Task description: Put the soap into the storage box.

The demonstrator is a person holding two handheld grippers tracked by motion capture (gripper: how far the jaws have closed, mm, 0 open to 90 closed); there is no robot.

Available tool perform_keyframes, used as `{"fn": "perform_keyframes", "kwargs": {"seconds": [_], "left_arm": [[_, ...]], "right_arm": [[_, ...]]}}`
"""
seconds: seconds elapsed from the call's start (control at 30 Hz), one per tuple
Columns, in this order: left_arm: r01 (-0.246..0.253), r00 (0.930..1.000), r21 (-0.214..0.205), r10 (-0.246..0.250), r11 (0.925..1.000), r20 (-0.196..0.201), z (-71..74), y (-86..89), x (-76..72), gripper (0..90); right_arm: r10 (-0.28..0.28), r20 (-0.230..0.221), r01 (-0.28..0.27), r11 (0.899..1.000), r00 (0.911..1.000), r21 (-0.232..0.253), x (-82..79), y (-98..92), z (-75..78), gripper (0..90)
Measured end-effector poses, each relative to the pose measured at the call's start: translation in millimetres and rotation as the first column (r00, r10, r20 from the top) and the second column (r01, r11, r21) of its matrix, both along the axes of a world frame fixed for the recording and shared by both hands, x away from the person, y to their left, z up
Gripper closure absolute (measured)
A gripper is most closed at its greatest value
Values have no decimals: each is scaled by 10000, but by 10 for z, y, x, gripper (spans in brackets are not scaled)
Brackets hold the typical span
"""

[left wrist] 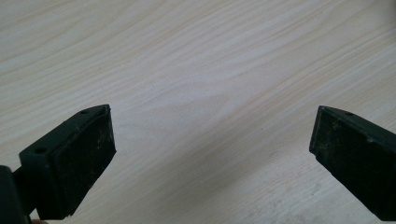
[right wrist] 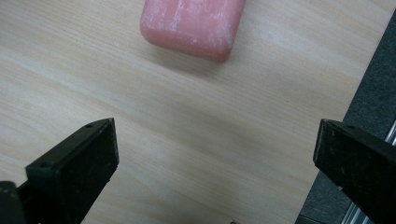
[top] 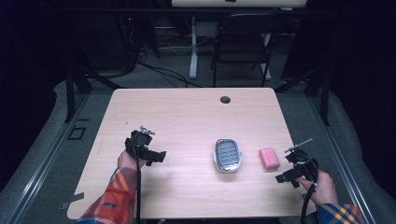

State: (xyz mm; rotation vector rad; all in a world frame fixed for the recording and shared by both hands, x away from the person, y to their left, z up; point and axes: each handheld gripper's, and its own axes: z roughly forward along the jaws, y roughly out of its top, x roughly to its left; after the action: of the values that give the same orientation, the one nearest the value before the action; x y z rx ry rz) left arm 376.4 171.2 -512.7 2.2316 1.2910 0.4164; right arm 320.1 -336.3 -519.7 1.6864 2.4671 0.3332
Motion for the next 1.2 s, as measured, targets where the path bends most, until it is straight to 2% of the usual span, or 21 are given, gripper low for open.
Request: {"fn": "perform_keyframes", "kwargs": {"seconds": [0.07,0.17,0.27,0.3,0.4,0.73,0.8,0.83,0.9,1.03,1.07,1.17,1.2], "left_arm": [[2,10000,-31,-2,10000,54,0,-6,-4,1],[27,10000,-163,-27,9999,11,5,-4,-6,1],[-12,10000,-262,13,9997,20,13,13,0,1],[-28,10000,-428,26,9991,-57,16,33,4,1],[-54,9999,-588,48,9983,-115,18,39,4,1],[4,9996,-579,-20,9983,-274,9,31,4,1],[-4,9996,-497,-10,9988,-279,7,28,5,1],[-3,9995,-436,-10,9990,-307,8,34,1,1],[-60,9994,-431,46,9991,-329,3,42,-11,1],[-197,9991,-463,179,9987,-384,3,93,-31,1],[-262,9990,-508,243,9984,-378,3,105,-40,1],[-384,9983,-521,360,9979,-468,-1,138,-60,1],[-388,9980,-496,363,9980,-509,-3,141,-68,1]], "right_arm": [[-78,-91,79,9999,9999,117,8,9,-10,0],[-120,-236,121,9999,9996,31,23,19,-29,0],[-183,-183,181,9998,9997,-85,23,28,-22,0],[-294,63,295,9995,9995,-127,28,39,-17,0],[-405,-46,405,9991,9992,-122,60,26,-13,0],[-446,-83,444,9988,9990,-206,154,47,-28,0],[-595,35,595,9982,9982,-49,178,66,-48,0],[-347,-168,344,9993,9993,-123,217,71,-31,0],[-274,-221,268,9993,9994,-269,250,82,-19,0],[-473,120,474,9988,9988,-93,317,113,-10,0],[-287,-9,287,9994,9996,-173,349,116,4,0],[-327,126,329,9993,9994,-176,435,163,-5,0],[-251,8,252,9992,9997,-319,478,176,8,0]]}}
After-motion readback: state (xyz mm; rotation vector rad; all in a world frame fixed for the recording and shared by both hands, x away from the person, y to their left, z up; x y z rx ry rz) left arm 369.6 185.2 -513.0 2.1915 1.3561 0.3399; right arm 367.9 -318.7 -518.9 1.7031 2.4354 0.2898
